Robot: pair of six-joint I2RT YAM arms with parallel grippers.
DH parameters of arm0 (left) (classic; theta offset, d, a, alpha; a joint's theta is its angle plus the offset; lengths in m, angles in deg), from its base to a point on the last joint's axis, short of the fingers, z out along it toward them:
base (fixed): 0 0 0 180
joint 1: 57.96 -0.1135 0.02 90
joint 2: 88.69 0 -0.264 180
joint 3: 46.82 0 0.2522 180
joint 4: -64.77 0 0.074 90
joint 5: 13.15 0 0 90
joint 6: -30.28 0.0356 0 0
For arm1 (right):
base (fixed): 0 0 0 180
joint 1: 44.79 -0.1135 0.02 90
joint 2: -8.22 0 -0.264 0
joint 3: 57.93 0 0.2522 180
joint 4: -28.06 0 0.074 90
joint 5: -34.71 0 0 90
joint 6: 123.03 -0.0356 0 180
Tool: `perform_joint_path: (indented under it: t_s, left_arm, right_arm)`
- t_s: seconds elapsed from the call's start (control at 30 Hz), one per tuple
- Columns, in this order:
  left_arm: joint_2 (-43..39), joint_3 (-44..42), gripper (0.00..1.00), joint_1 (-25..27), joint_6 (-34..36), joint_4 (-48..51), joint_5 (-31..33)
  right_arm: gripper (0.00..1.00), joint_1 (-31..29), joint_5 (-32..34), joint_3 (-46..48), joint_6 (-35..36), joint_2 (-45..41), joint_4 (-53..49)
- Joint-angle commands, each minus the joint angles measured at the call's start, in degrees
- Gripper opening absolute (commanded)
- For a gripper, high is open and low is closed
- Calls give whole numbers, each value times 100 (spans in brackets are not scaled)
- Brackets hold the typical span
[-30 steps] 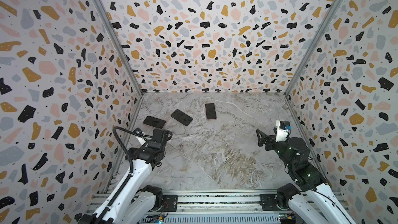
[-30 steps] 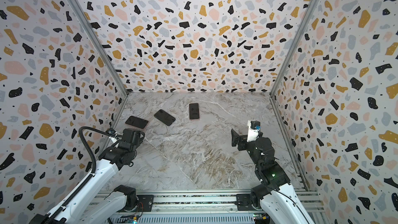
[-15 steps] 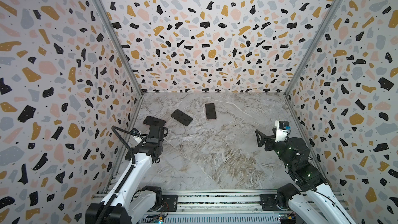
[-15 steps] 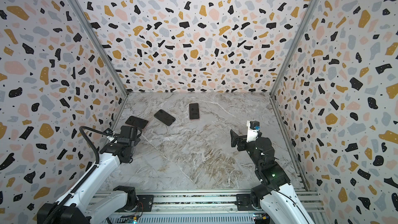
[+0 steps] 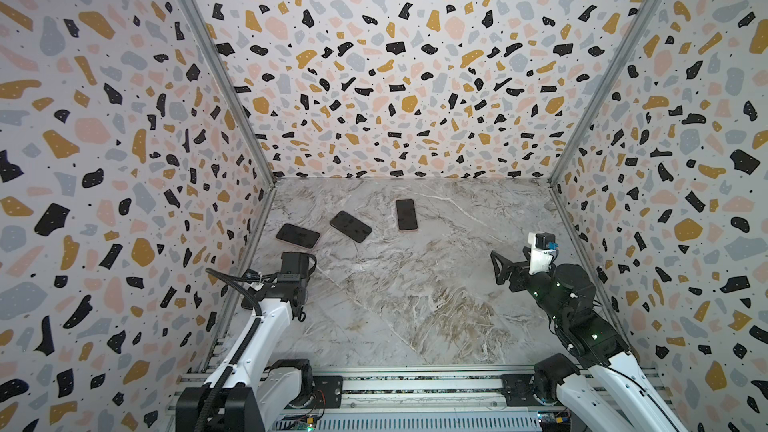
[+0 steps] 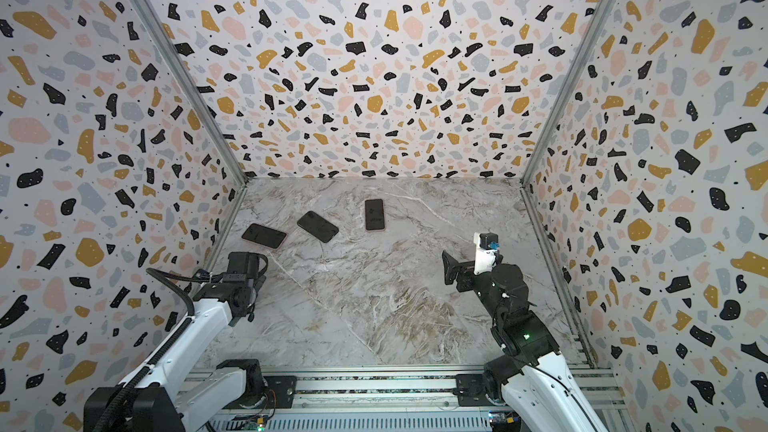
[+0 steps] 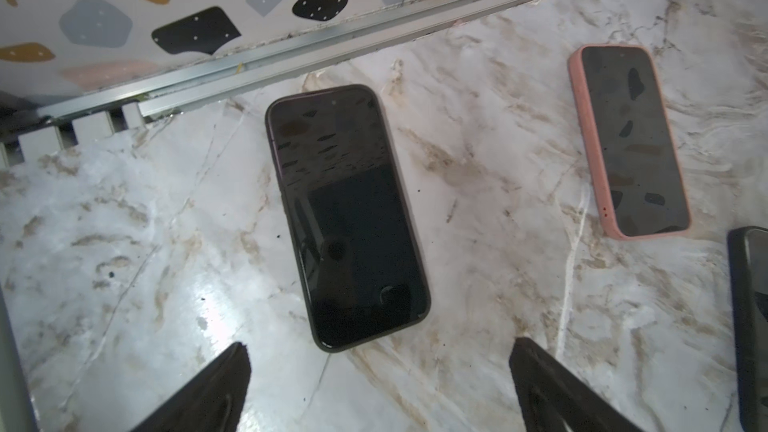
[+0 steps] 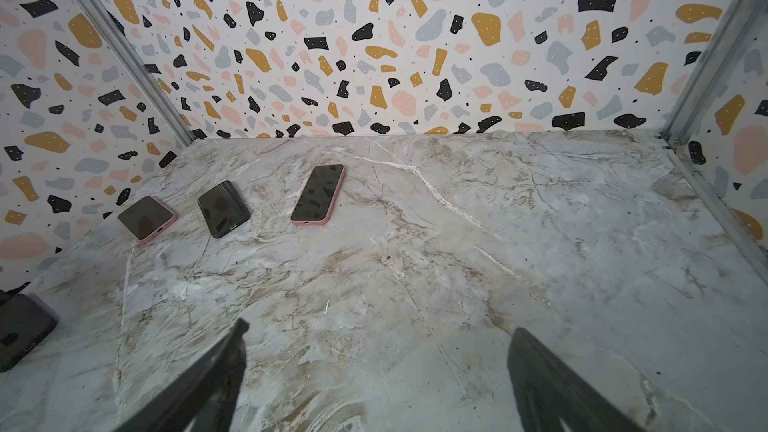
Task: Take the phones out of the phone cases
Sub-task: 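Move the left gripper over the dark-cased phone while the right arm rises, then lower the left gripper and grasp the dark-cased phone's near end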
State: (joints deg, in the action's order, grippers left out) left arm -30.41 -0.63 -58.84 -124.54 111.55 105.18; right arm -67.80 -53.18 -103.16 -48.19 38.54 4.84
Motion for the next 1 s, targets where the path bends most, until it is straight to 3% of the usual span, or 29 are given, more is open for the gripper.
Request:
perform_joint_path:
  t_s: [0.0,0.57,0.97]
  left_arm:
    - [39,-104,99,-195,-81,-207,-197]
    - [669,-508,99,-1356,692,-1175,-846]
    - [1007,-499,99,-1771,1231,-1661,-1122]
  right_arm:
    - [99,-29,-63,-150,-13,10,-83]
    - [99,-29,-255,-97,-22,92,-55]
    - [99,-37,-435,-28,-57,150,67]
